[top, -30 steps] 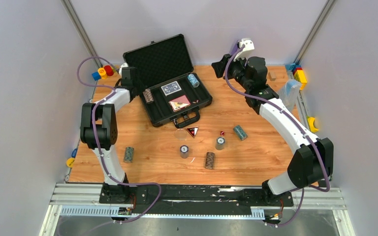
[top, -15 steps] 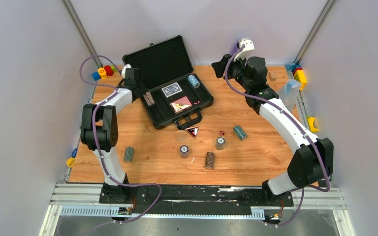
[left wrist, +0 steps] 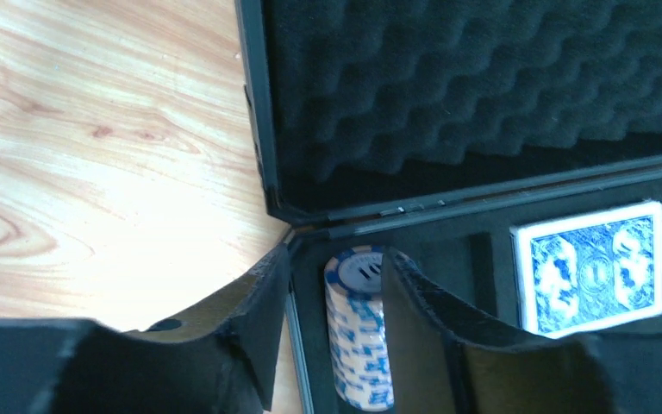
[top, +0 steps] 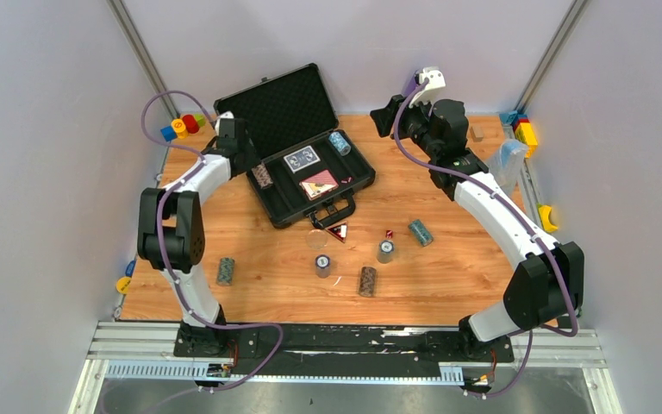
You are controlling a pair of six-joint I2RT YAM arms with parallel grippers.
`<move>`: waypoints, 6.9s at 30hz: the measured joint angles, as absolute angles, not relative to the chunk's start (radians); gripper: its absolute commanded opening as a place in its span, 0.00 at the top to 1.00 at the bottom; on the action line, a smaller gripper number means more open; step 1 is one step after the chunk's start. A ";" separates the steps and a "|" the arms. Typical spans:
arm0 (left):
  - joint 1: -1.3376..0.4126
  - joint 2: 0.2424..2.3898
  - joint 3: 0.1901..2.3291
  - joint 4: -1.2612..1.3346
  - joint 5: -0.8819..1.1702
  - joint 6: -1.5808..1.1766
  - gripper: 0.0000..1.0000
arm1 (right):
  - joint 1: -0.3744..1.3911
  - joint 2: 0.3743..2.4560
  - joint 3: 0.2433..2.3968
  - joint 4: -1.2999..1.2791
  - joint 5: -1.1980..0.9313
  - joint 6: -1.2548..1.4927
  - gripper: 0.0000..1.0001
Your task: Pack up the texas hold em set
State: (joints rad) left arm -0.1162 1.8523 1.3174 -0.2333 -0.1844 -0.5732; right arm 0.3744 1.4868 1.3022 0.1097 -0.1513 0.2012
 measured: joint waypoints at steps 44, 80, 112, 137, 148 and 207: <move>-0.200 1.795 1.272 -0.365 -0.165 -0.652 0.87 | 0.374 1.487 1.302 0.108 -0.166 0.208 0.46; -0.248 1.569 1.177 -0.498 -0.042 -0.674 1.00 | 0.374 1.475 1.301 0.107 -0.167 0.208 0.45; -0.247 1.820 1.293 -0.492 -0.216 -0.628 0.99 | 0.374 1.475 1.300 0.105 -0.163 0.208 0.43; -0.233 0.921 0.767 -0.562 -0.056 -0.466 0.00 | 0.374 1.042 0.837 -0.297 -0.095 0.279 0.00; -0.233 0.840 0.662 -0.488 -0.002 -0.525 0.00 | 0.374 1.214 0.800 -0.439 -0.081 0.302 0.09; -0.233 0.712 0.417 -0.217 0.129 -0.465 0.00 | 0.387 1.588 0.977 -0.654 0.207 0.377 0.78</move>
